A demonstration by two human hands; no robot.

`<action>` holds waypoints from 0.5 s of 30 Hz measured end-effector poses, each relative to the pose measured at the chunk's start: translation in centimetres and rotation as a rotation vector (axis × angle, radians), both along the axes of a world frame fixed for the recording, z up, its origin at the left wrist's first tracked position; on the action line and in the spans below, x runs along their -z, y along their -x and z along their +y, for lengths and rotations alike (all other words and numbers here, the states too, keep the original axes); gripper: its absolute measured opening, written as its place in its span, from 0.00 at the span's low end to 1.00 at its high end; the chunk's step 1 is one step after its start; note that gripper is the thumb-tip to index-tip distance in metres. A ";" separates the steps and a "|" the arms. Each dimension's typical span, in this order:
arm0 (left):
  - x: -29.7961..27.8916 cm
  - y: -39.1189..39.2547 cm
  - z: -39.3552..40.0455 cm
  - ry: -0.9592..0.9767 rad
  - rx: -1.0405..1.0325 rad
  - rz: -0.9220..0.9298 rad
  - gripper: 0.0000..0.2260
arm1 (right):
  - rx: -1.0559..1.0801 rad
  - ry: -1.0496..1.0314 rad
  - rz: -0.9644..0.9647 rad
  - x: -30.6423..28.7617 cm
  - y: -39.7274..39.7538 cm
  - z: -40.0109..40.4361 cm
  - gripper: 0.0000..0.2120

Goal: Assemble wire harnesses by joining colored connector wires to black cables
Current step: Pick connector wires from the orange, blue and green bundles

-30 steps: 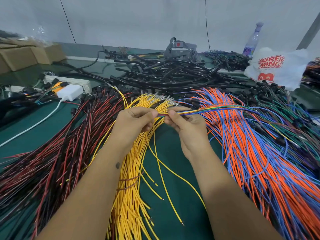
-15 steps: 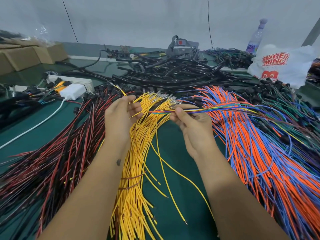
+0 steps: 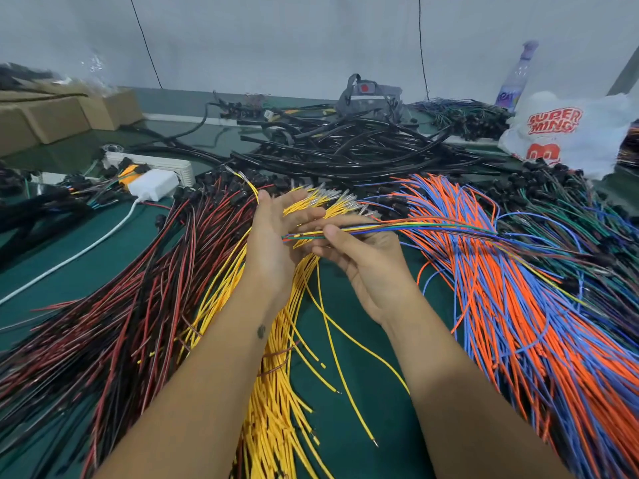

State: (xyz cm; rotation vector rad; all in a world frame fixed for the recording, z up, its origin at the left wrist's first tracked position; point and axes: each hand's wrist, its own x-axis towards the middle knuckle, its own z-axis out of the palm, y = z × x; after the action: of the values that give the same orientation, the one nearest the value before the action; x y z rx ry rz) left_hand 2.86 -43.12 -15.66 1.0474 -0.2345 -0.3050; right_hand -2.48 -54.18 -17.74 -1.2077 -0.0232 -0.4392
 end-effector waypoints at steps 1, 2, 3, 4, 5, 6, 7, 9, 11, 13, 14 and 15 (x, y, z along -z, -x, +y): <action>0.0 -0.1 0.0 0.018 0.016 0.009 0.27 | -0.007 -0.001 0.001 0.0 0.0 0.1 0.10; 0.0 -0.1 0.0 0.047 0.044 0.024 0.28 | -0.013 -0.002 -0.001 0.1 -0.1 0.2 0.10; 0.0 -0.2 0.0 0.081 0.079 0.042 0.28 | -0.022 -0.003 -0.003 0.1 -0.1 0.3 0.10; 0.0 -0.2 0.0 0.109 0.115 0.058 0.28 | -0.026 -0.008 -0.005 0.2 -0.1 0.4 0.11; 0.0 -0.3 0.2 0.125 0.143 0.068 0.29 | -0.026 -0.018 -0.011 0.2 -0.1 0.4 0.11; 0.0 -0.4 0.3 0.128 0.157 0.070 0.28 | -0.018 -0.030 -0.018 0.1 -0.2 0.3 0.11; 0.0 -0.5 0.5 0.120 0.154 0.064 0.27 | -0.004 -0.041 -0.024 0.0 -0.2 0.2 0.10; 0.1 -0.7 0.7 0.077 0.113 0.032 0.20 | 0.044 -0.056 -0.029 -0.2 -0.1 -0.1 0.05; 0.1 -0.9 0.9 0.030 0.039 0.004 0.10 | 0.106 -0.066 -0.029 -0.3 -0.1 -0.6 0.05; 0.2 -1.2 1.1 -0.003 -0.025 -0.012 0.05 | 0.163 -0.062 -0.037 -0.4 -0.1 -0.9 0.06; 0.3 -1.3 1.1 -0.023 -0.036 -0.031 0.04 | 0.186 -0.057 -0.045 -0.4 -0.1 -1.0 0.06; 0.4 -1.4 1.2 -0.052 -0.034 -0.060 0.04 | 0.200 -0.056 -0.051 -0.4 -0.1 -1.0 0.07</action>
State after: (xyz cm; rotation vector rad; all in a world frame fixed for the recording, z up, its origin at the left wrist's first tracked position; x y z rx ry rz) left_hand 4.27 -41.87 -16.06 1.1114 -0.2638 -0.2502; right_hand -2.36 -55.21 -17.35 -1.1481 0.0658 -0.6414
